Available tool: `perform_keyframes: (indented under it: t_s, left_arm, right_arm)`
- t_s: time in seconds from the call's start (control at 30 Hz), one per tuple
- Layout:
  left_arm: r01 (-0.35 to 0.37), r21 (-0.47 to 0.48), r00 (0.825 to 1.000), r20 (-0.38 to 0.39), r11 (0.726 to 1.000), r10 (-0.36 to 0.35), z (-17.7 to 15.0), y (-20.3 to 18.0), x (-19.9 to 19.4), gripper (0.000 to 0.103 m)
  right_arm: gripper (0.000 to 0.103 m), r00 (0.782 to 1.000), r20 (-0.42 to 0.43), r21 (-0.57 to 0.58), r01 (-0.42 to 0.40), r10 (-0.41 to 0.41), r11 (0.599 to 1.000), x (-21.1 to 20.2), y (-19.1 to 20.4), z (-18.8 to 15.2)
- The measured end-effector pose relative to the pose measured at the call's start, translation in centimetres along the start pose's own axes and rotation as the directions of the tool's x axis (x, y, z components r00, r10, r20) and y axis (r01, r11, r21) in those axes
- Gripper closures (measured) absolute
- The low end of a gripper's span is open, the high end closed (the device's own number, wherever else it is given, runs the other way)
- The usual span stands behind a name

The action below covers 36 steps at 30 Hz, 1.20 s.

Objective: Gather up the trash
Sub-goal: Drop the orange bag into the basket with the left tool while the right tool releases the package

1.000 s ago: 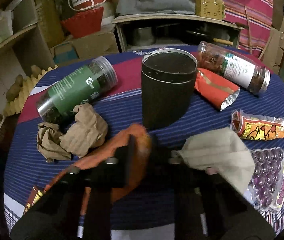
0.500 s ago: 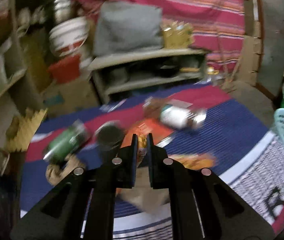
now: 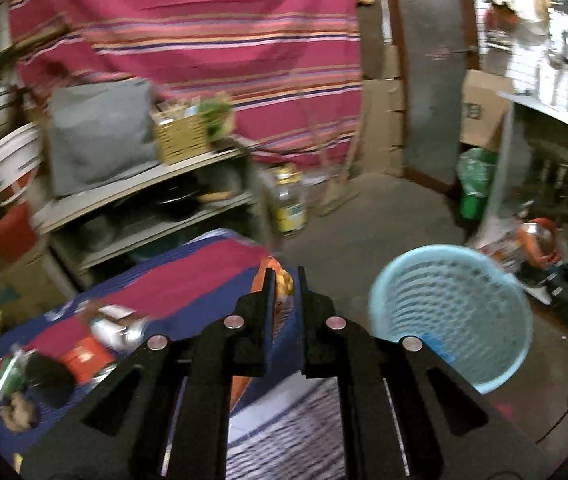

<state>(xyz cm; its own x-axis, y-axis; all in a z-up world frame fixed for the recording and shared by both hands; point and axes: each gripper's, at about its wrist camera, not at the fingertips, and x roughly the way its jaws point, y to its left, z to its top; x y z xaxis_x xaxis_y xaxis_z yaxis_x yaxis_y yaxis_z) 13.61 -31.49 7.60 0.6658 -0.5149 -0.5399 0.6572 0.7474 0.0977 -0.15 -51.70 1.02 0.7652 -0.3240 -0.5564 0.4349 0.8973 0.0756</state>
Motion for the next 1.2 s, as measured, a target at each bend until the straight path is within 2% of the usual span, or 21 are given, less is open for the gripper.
perform_keyframes:
  t_s: [0.23,0.37,0.53,0.63,0.8,0.87,0.97,1.03,1.2]
  left_arm:
    - [0.169,0.012,0.985,0.009,0.985,-0.170,2.3,-8.5,2.6,0.095]
    - [0.223,0.022,0.975,-0.008,0.975,-0.223,2.9,-12.2,4.5,0.095]
    - [0.269,-0.019,0.962,-0.038,0.963,-0.270,2.8,-14.3,6.8,0.095]
    - [0.278,-0.018,0.959,-0.048,0.960,-0.278,2.7,-14.9,7.6,0.095]
    - [0.254,-0.001,0.965,-0.068,0.967,-0.254,1.9,-15.5,8.8,0.095]
    - [0.239,0.005,0.968,-0.082,0.971,-0.237,1.6,-15.4,9.3,0.092]
    - [0.224,-0.004,0.970,-0.098,0.975,-0.223,1.2,-14.8,9.8,0.070]
    - [0.208,-0.013,0.974,-0.087,0.978,-0.209,1.2,-14.1,9.6,0.049]
    - [0.140,-0.008,0.988,-0.071,0.990,-0.140,0.7,-11.9,8.6,0.029]
  right_arm:
    - [0.089,1.000,-0.014,0.016,0.009,-0.009,1.000,0.6,-2.1,-0.3]
    - [0.089,1.000,-0.020,0.016,0.019,-0.019,1.000,0.8,-2.6,-0.4]
    - [0.089,0.999,-0.031,0.029,0.023,-0.022,0.999,1.3,-3.5,-0.8]
    - [0.089,0.999,-0.036,0.036,0.024,-0.023,0.999,1.5,-3.9,-1.0]
    - [0.089,0.999,-0.042,0.045,0.025,-0.023,0.999,1.8,-4.1,-1.0]
    - [0.089,0.999,-0.042,0.043,0.024,-0.022,0.999,1.8,-4.0,-1.0]
    - [0.089,0.999,-0.043,0.038,0.023,-0.021,0.999,1.9,-3.8,-1.0]
    - [0.089,0.999,-0.046,0.034,0.022,-0.020,0.999,1.9,-3.5,-1.0]
    - [0.089,0.998,-0.059,0.027,0.015,-0.014,1.000,2.4,-2.9,-1.1]
